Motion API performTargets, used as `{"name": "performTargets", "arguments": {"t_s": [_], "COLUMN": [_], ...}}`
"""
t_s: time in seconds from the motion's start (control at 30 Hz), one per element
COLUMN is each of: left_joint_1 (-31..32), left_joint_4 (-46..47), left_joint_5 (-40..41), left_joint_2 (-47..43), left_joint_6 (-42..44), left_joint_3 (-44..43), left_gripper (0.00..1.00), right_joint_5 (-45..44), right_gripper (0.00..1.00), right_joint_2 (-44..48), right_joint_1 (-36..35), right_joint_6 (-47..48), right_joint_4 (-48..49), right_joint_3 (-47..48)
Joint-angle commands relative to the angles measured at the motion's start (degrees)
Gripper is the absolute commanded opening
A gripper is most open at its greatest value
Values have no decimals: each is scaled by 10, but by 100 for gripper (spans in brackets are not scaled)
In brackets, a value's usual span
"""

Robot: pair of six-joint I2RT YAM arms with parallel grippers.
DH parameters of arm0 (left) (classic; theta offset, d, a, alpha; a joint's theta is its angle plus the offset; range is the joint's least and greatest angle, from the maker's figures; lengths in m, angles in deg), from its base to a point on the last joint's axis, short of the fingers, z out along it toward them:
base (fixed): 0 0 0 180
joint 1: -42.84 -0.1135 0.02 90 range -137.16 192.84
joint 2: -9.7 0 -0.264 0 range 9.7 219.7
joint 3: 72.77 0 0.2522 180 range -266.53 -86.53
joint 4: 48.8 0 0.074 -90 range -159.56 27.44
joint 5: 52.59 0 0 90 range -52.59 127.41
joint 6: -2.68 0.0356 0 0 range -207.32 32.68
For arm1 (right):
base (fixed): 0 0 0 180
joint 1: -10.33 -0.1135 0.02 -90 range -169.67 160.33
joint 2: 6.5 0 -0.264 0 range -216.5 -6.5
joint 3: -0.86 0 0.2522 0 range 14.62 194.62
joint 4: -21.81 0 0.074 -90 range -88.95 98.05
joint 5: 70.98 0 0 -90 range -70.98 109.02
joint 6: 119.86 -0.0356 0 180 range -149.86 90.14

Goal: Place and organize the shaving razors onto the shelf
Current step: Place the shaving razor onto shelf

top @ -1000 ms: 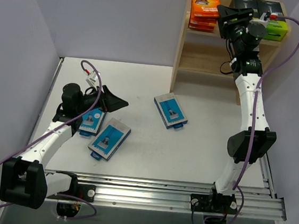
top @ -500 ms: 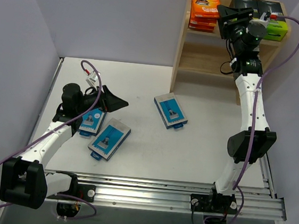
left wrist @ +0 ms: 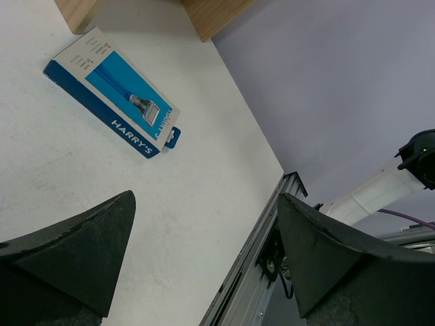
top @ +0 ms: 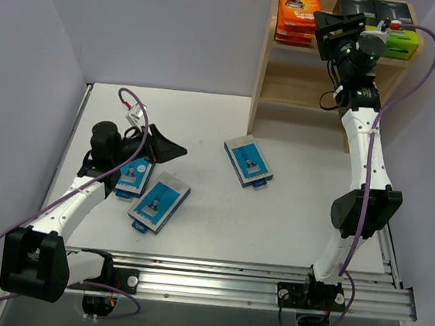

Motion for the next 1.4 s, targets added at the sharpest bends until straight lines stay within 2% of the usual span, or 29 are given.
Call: {"name": "performTargets", "arguments": {"t_s": [0.0,0.57,1.37], "left_joint_1": [-3,-2,3], "left_joint_4": [37,38,32], "left_joint_5": [-11,-15,-17], "left_joint_2": [1,4,8], "left_joint_6": [-4,-3,0], "left_joint_3": [1,1,-1], "left_gripper": [94,94,94], "right_joint_5": [7,5,11], "right_gripper": [55,57,58], "right_joint_2": [42,68,57], "right_joint_1": [0,3,7], "right_joint_6": [15,35,39], "right_joint_4": [23,21,9], "right_joint_3": [-3,-22,8]}}
